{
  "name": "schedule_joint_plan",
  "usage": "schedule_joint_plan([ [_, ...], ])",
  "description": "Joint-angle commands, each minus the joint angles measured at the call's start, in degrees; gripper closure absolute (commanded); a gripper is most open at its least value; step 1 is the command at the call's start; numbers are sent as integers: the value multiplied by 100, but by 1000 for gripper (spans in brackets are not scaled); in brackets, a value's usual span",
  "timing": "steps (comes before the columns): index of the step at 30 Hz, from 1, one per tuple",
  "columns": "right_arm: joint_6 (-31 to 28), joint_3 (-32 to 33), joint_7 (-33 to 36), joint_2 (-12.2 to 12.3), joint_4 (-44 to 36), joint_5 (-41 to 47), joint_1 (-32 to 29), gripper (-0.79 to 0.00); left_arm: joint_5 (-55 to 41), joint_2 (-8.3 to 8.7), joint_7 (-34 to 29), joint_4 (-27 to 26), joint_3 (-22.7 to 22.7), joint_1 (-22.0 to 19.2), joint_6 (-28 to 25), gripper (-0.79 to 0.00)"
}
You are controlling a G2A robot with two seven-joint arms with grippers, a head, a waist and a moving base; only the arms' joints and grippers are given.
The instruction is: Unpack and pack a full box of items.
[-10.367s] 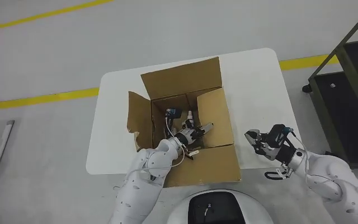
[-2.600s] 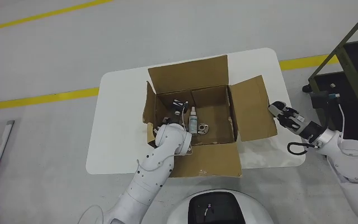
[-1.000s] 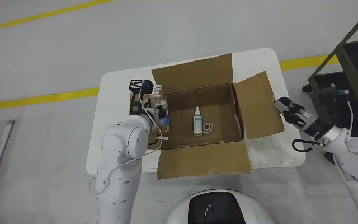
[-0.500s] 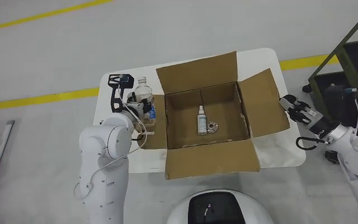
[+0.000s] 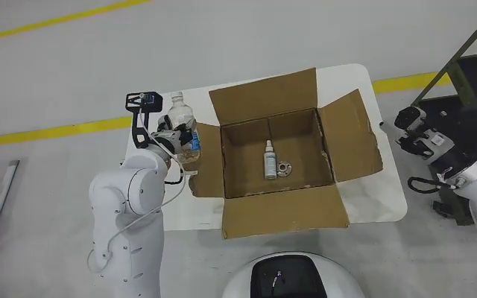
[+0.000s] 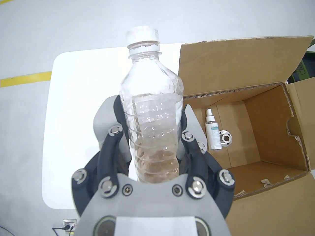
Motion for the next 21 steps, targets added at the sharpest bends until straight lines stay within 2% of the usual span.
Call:
schedule_joint_plan([
  [1, -23, 91, -39, 2, -321, -65, -70, -785, 2, 0, -1, 1, 0, -1, -1, 0],
  [5, -152, 78, -63, 4, -841, -246, -128, -785, 2, 0, -1, 1, 0, -1, -1, 0],
  [9, -281, -297, 48, 2, -1069, -503, -80, -785, 2, 0, -1, 1, 0, -1, -1, 0],
  [16, -276, -1313, 65, -43, -735, -1079, 266, -785, 2, 0, -1, 1, 0, -1, -1, 0],
  [21, -277, -1352, 59, -45, -714, -1101, 290, -785, 51, 20, 284, -120, -182, 125, 113, 0],
])
